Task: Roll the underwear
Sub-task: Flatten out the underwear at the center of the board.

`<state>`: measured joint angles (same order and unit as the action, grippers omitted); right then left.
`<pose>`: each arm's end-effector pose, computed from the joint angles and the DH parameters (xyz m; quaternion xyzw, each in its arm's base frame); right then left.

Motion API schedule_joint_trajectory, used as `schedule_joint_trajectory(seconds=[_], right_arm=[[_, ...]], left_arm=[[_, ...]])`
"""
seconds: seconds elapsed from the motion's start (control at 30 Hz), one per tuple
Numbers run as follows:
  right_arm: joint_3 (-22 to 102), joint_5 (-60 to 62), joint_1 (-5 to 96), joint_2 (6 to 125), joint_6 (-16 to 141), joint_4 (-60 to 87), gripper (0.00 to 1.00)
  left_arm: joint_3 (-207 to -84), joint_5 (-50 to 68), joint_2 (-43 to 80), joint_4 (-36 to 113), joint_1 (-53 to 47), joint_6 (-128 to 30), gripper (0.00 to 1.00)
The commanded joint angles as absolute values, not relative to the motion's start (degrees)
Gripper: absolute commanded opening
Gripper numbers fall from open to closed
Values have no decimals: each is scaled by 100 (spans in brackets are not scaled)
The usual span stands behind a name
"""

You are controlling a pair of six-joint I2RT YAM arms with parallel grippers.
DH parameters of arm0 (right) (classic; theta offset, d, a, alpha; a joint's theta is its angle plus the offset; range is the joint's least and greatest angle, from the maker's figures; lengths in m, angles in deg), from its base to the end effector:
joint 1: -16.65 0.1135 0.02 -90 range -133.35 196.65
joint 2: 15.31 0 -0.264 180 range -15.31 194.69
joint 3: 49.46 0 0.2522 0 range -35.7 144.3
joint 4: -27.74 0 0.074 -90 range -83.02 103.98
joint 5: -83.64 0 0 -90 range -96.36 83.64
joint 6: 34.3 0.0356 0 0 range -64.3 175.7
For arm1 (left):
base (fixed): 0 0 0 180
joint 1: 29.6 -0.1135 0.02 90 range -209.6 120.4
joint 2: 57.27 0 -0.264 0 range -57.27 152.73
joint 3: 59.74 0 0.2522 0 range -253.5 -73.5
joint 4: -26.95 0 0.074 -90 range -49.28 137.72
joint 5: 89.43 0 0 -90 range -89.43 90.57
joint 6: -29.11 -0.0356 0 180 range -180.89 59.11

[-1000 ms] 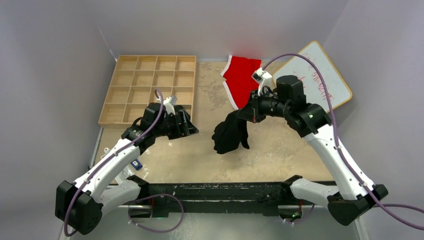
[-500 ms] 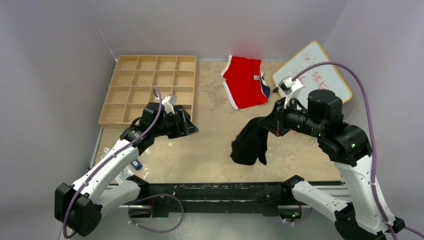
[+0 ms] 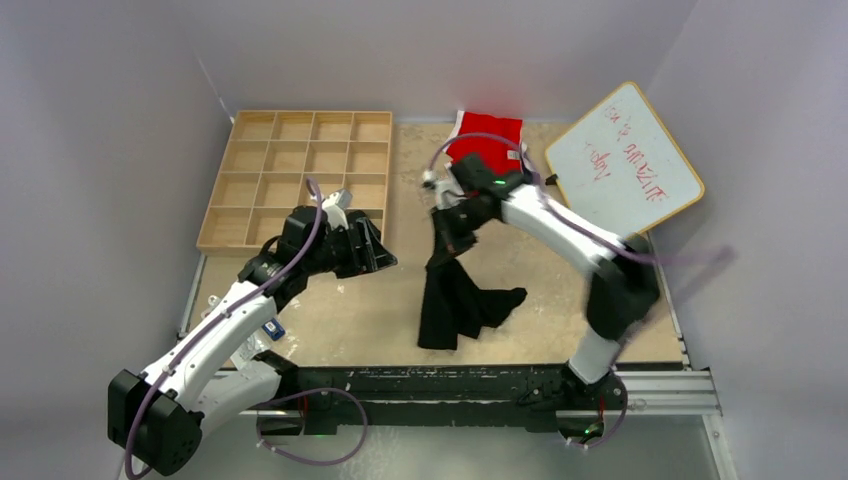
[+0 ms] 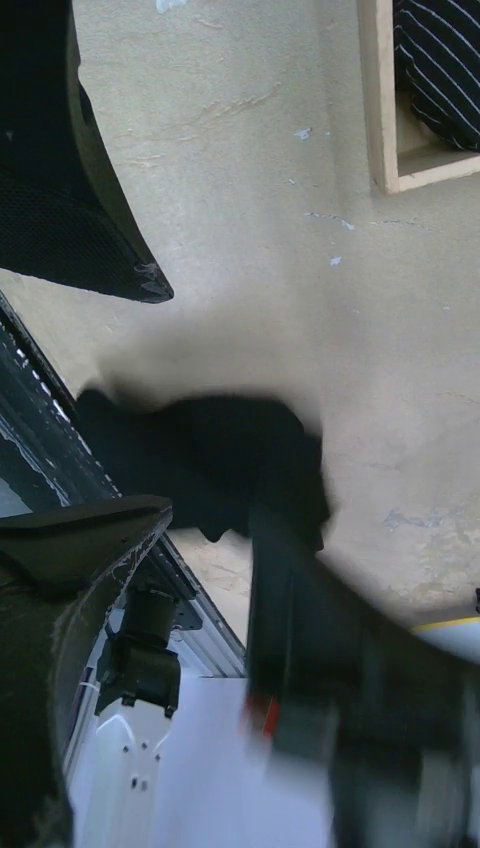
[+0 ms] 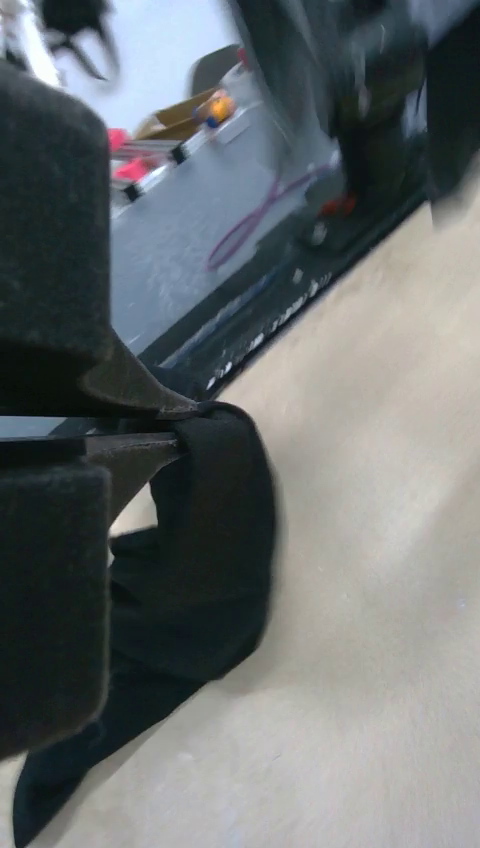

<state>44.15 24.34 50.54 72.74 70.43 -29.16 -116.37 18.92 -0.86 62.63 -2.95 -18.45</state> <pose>0.2616 0.1976 0.3201 -0.2378 0.8827 0.3590 0.1881 0.1862 -0.1060 0.2719 -0.0482 0.8792 -0.3732 0.2922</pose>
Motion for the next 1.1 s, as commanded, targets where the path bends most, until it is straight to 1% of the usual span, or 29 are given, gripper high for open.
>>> schedule_joint_trajectory(seconds=[0.0, 0.03, 0.07, 0.13, 0.17, 0.2, 0.27, 0.3, 0.47, 0.53, 0.63, 0.7, 0.77, 0.93, 1.03, 1.07], right_arm=[[6257, 2208, 5649, 9620, 6198, -3561, 15], [6859, 2214, 5657, 10132, 6086, -3919, 24], [7390, 2022, 5633, 10432, 6017, -4091, 30], [7812, 1658, 5468, 10514, 6104, -3835, 50], [7804, 1684, 5386, 10402, 6149, -3718, 56], [7685, 1746, 5240, 10186, 6203, -3501, 58], [7144, 1682, 5091, 9644, 6255, -3227, 60], [6605, 1487, 5070, 9288, 6265, -3072, 60], [4064, 86, 4873, 7380, 7038, -2177, 78], [3180, -156, 4589, 6834, 7418, -1908, 81], [2215, -18, 4117, 6337, 7711, -1450, 82], [1909, 404, 3892, 6324, 7717, -1286, 79], [1778, 791, 3794, 6491, 7713, -1151, 76], [1833, 940, 3733, 7235, 7725, -1186, 65], [1782, 1108, 3730, 7323, 7745, -1086, 58], [1781, 1100, 3730, 7339, 7770, -1117, 57]], left_arm=[[-11577, 1827, -358, 6167, -288, -1792, 68], [-11589, 1813, -369, 6218, -288, -1815, 68], [-11617, 1797, -373, 6301, -288, -1843, 69], [-11686, 1720, -423, 6475, -288, -1921, 68], [-11710, 1661, -448, 6576, -288, -1963, 69], [-11717, 1591, -511, 6651, -288, -1997, 69], [-11662, 1512, -581, 6725, -288, -2054, 70], [-11617, 1519, -572, 6703, -288, -2089, 71], [-11445, 2055, -75, 6222, -289, -2259, 72], [-11481, 2279, 248, 6003, -280, -2368, 72], [-11632, 2457, 815, 5740, -275, -2568, 72], [-11903, 2467, 1282, 5787, -250, -2739, 72], [-12169, 2317, 1719, 5876, -216, -2862, 72], [-12796, 2317, 2621, 6007, -161, -3139, 72], [-13012, 2420, 3021, 6034, -103, -3233, 72], [-13072, 2406, 3138, 6064, -82, -3240, 71]])
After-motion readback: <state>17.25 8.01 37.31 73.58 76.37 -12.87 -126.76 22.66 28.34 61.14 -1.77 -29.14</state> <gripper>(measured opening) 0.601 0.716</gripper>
